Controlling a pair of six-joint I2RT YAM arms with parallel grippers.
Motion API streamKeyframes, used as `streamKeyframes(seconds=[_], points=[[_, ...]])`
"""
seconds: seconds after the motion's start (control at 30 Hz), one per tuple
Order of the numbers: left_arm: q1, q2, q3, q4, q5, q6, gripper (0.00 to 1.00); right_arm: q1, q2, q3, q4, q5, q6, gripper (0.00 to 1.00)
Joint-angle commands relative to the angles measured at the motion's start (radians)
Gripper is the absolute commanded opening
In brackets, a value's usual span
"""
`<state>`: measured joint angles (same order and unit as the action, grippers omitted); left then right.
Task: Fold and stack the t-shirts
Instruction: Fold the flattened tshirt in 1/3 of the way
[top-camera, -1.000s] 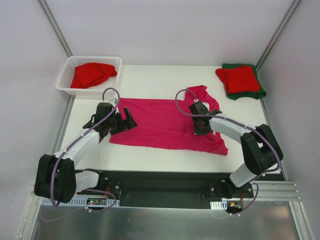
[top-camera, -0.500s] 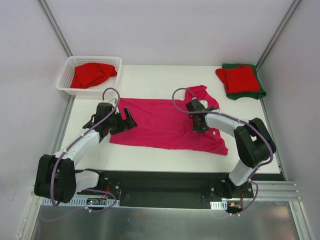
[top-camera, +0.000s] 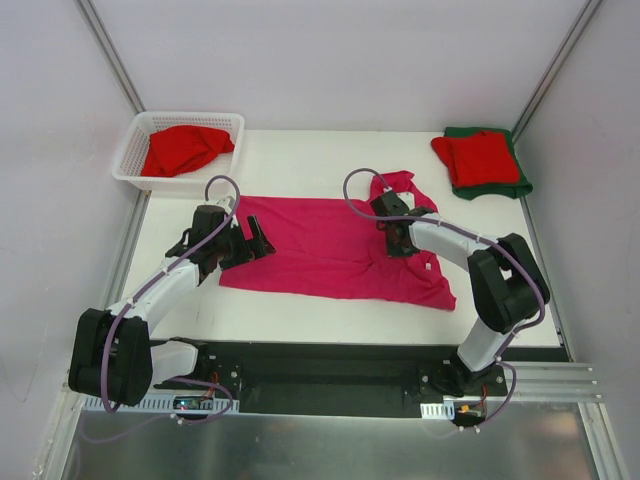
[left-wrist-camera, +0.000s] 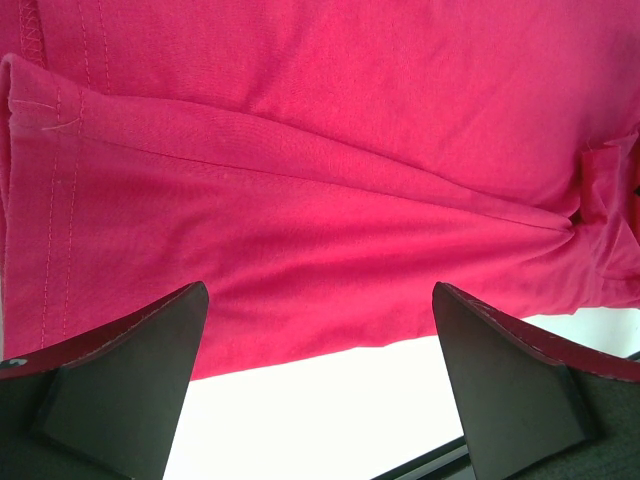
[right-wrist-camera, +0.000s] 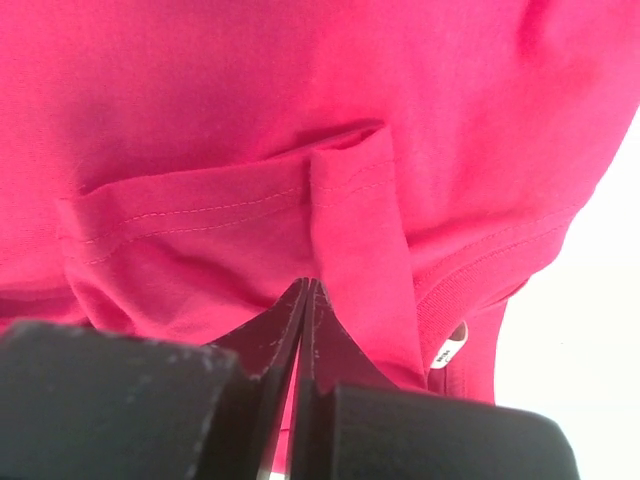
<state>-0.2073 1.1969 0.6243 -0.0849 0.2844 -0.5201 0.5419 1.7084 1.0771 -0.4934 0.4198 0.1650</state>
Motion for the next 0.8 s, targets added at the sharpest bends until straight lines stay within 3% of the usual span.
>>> streamKeyframes(seconds=[0.0,0.37,0.63,0.77], points=[[0.009,-0.006,0.006,0.025,0.01,0.008,0.96,-0.005,-0.009,0.032,-0.048,0.062,-0.013,0.01],[0.009,-0.017,-0.001,0.024,0.009,0.006,0.95,-0.005,0.028,0.061,-0.134,0.186,-0.009,0.01],[0.009,-0.023,-0.006,0.024,0.009,0.003,0.96,-0.005,-0.041,0.058,-0.146,0.211,0.005,0.01],[0.008,-0.019,-0.002,0.025,0.012,0.005,0.96,-0.007,-0.101,0.034,-0.11,0.144,-0.018,0.01]])
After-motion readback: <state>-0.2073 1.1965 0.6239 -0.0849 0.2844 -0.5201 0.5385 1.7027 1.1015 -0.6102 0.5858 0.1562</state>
